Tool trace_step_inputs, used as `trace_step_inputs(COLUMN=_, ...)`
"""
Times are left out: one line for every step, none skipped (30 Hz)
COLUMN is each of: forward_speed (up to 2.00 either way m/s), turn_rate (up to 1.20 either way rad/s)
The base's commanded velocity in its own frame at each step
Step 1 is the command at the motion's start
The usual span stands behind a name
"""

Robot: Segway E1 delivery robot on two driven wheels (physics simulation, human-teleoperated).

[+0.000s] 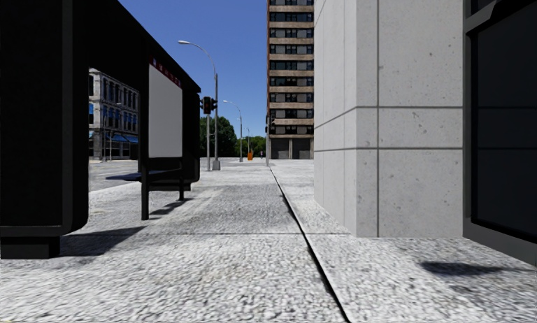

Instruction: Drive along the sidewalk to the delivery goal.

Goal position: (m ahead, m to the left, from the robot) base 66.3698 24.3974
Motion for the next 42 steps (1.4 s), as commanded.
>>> trace_step_inputs(forward_speed=2.00, turn_rate=0.00)
trace_step_inputs(forward_speed=2.00, turn_rate=0.00)
trace_step_inputs(forward_speed=2.00, turn_rate=0.00)
trace_step_inputs(forward_speed=2.00, turn_rate=0.00)
trace_step_inputs(forward_speed=2.00, turn_rate=0.00)
trace_step_inputs(forward_speed=2.00, turn_rate=0.00)
trace_step_inputs(forward_speed=2.00, turn_rate=0.00)
trace_step_inputs(forward_speed=2.00, turn_rate=0.00)
trace_step_inputs(forward_speed=2.00, turn_rate=0.00)
trace_step_inputs(forward_speed=2.00, turn_rate=0.00)
trace_step_inputs(forward_speed=2.00, turn_rate=0.00)
trace_step_inputs(forward_speed=2.00, turn_rate=0.00)
trace_step_inputs(forward_speed=2.00, turn_rate=0.00)
trace_step_inputs(forward_speed=2.00, turn_rate=0.00)
trace_step_inputs(forward_speed=2.00, turn_rate=0.00)
trace_step_inputs(forward_speed=2.00, turn_rate=0.00)
trace_step_inputs(forward_speed=2.00, turn_rate=0.00)
trace_step_inputs(forward_speed=2.00, turn_rate=0.00)
trace_step_inputs(forward_speed=2.00, turn_rate=0.00)
trace_step_inputs(forward_speed=2.00, turn_rate=0.00)
trace_step_inputs(forward_speed=2.00, turn_rate=0.00)
trace_step_inputs(forward_speed=2.00, turn_rate=0.00)
trace_step_inputs(forward_speed=2.00, turn_rate=0.00)
trace_step_inputs(forward_speed=2.00, turn_rate=0.00)
trace_step_inputs(forward_speed=2.00, turn_rate=0.00)
trace_step_inputs(forward_speed=2.00, turn_rate=0.00)
trace_step_inputs(forward_speed=2.00, turn_rate=0.00)
trace_step_inputs(forward_speed=2.00, turn_rate=0.00)
trace_step_inputs(forward_speed=2.00, turn_rate=0.00)
trace_step_inputs(forward_speed=2.00, turn_rate=0.00)
trace_step_inputs(forward_speed=2.00, turn_rate=0.00)
trace_step_inputs(forward_speed=2.00, turn_rate=0.00)
trace_step_inputs(forward_speed=2.00, turn_rate=0.00)
trace_step_inputs(forward_speed=2.00, turn_rate=0.00)
trace_step_inputs(forward_speed=2.00, turn_rate=0.00)
trace_step_inputs(forward_speed=2.00, turn_rate=0.00)
trace_step_inputs(forward_speed=2.00, turn_rate=0.00)
trace_step_inputs(forward_speed=2.00, turn_rate=0.00)
trace_step_inputs(forward_speed=2.00, turn_rate=0.00)
trace_step_inputs(forward_speed=2.00, turn_rate=0.00)
trace_step_inputs(forward_speed=2.00, turn_rate=0.00)
trace_step_inputs(forward_speed=2.00, turn_rate=0.00)
